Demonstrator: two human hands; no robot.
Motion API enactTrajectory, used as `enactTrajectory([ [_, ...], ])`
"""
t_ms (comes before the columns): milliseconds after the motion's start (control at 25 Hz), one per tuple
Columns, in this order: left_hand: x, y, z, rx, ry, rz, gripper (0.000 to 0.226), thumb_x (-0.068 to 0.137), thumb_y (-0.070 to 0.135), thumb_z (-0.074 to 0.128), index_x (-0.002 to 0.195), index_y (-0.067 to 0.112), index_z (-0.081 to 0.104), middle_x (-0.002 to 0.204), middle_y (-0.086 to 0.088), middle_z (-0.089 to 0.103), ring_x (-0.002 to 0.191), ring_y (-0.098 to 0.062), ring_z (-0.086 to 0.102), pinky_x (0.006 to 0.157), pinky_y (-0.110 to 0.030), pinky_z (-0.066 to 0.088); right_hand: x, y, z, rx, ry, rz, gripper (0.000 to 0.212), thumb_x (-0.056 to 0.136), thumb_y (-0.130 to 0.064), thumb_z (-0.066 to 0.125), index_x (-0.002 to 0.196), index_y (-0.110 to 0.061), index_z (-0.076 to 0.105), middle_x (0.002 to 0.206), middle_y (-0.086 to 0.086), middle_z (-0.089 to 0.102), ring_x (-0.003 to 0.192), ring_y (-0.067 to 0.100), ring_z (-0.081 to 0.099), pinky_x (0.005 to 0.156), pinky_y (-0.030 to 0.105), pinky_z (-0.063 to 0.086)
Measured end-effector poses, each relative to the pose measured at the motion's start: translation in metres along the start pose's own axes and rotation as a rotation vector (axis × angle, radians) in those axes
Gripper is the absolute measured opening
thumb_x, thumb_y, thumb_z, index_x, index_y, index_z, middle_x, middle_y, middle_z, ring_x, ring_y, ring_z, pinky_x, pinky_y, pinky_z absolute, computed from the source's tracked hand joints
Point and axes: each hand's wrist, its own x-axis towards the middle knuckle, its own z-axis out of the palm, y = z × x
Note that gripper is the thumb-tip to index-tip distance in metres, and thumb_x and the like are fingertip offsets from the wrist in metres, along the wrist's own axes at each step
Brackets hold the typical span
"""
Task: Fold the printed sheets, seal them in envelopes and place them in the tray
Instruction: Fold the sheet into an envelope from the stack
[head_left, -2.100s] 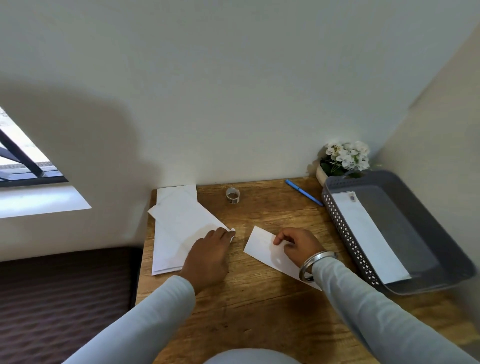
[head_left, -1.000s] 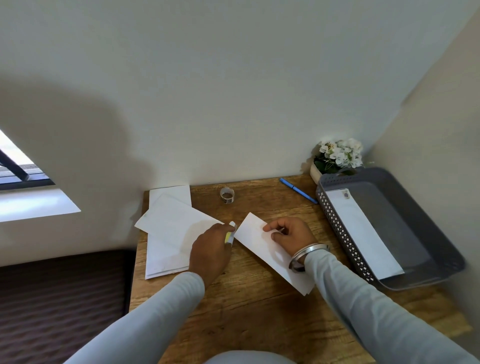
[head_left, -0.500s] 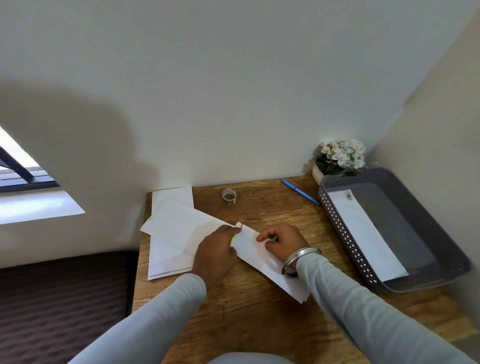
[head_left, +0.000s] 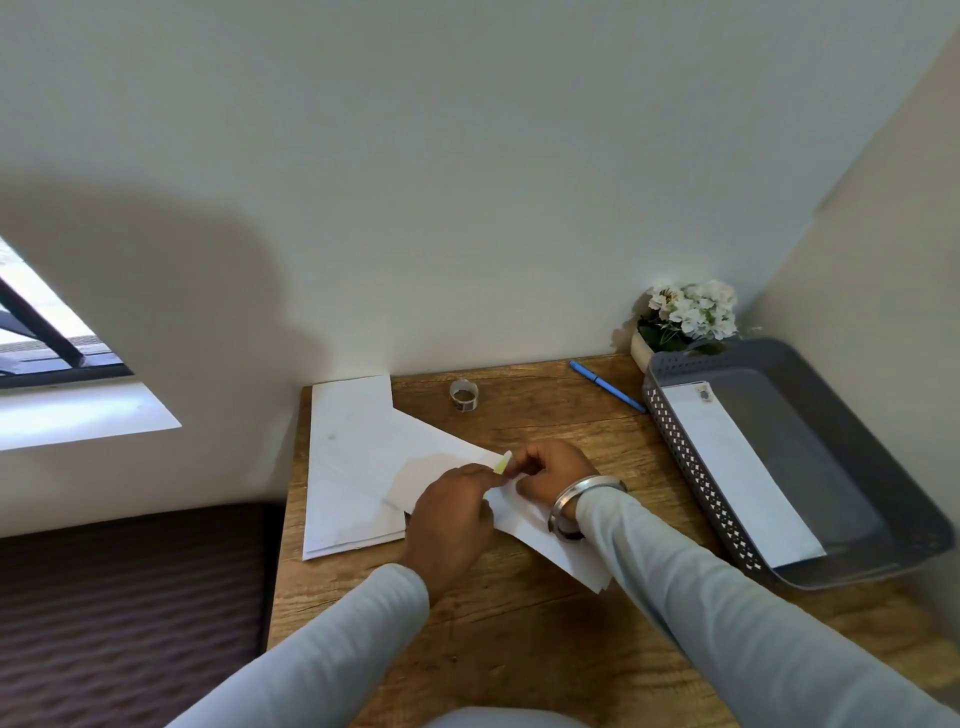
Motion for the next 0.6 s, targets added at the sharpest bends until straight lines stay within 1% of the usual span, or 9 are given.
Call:
enactTrajectory([
  [80, -0.002, -0.003, -0.001, 0.020, 0.008, -0.002, 0.037, 0.099, 0.019, 0.059, 0.135, 0.027, 0.061, 0.141, 0.005, 0.058, 0.128, -0.016, 0.052, 0.111, -0.026, 0.036, 0.001, -0.001, -0.001, 0.000, -0.015, 0.022, 0.025, 0.078, -0.010, 0.074, 0.097, -0.026, 0.072, 0.096, -0.009, 0.069, 0.092, 0.013, 0.065, 0.084, 0.031, 0.055],
  [160, -0.004, -0.010, -0.001, 0.037, 0.013, -0.036, 0.034, 0.099, 0.020, 0.060, 0.133, 0.025, 0.062, 0.141, 0.003, 0.058, 0.128, -0.017, 0.052, 0.112, -0.025, 0.035, 0.001, 0.003, -0.007, -0.048, -0.072, 0.065, 0.030, 0.078, -0.013, 0.077, 0.103, -0.027, 0.067, 0.097, -0.007, 0.066, 0.094, 0.015, 0.063, 0.084, 0.032, 0.054],
  [280, -0.004, -0.020, 0.000, 0.059, 0.024, -0.100, 0.031, 0.099, 0.023, 0.060, 0.130, 0.024, 0.063, 0.138, 0.002, 0.060, 0.124, -0.017, 0.055, 0.111, -0.024, 0.037, -0.002, 0.014, -0.021, -0.058, -0.202, 0.118, 0.032, 0.078, -0.008, 0.076, 0.098, -0.028, 0.062, 0.089, -0.007, 0.063, 0.091, 0.018, 0.063, 0.089, 0.040, 0.055],
  [320, -0.004, -0.021, 0.000, 0.067, 0.029, -0.111, 0.031, 0.099, 0.023, 0.060, 0.130, 0.024, 0.064, 0.137, 0.002, 0.061, 0.123, -0.017, 0.055, 0.110, -0.024, 0.037, -0.003, 0.017, -0.025, -0.062, -0.222, 0.124, 0.033, 0.078, -0.006, 0.076, 0.097, -0.028, 0.061, 0.087, -0.007, 0.062, 0.089, 0.018, 0.063, 0.090, 0.040, 0.055],
  [400, -0.004, -0.018, -0.001, 0.070, 0.027, -0.104, 0.032, 0.099, 0.023, 0.060, 0.131, 0.023, 0.063, 0.137, 0.001, 0.061, 0.123, -0.018, 0.056, 0.110, -0.026, 0.038, -0.003, 0.019, -0.028, -0.063, -0.198, 0.135, 0.033, 0.076, -0.004, 0.076, 0.096, -0.027, 0.061, 0.086, -0.005, 0.063, 0.088, 0.019, 0.063, 0.089, 0.040, 0.055],
  [480, -0.005, -0.009, -0.001, 0.068, 0.011, -0.068, 0.034, 0.099, 0.023, 0.061, 0.132, 0.022, 0.062, 0.138, 0.000, 0.060, 0.124, -0.019, 0.056, 0.110, -0.028, 0.039, -0.002, 0.016, -0.023, -0.023, -0.124, 0.144, 0.032, 0.074, -0.005, 0.077, 0.092, -0.025, 0.062, 0.086, -0.002, 0.066, 0.088, 0.020, 0.065, 0.087, 0.042, 0.056],
  [600, -0.006, 0.006, 0.000, 0.055, -0.018, -0.018, 0.034, 0.098, 0.026, 0.061, 0.132, 0.025, 0.063, 0.138, 0.002, 0.060, 0.122, -0.019, 0.057, 0.110, -0.033, 0.043, 0.001, 0.004, -0.008, 0.019, -0.004, 0.146, 0.029, 0.074, -0.009, 0.078, 0.089, -0.027, 0.061, 0.090, 0.001, 0.069, 0.086, 0.021, 0.066, 0.082, 0.039, 0.057],
])
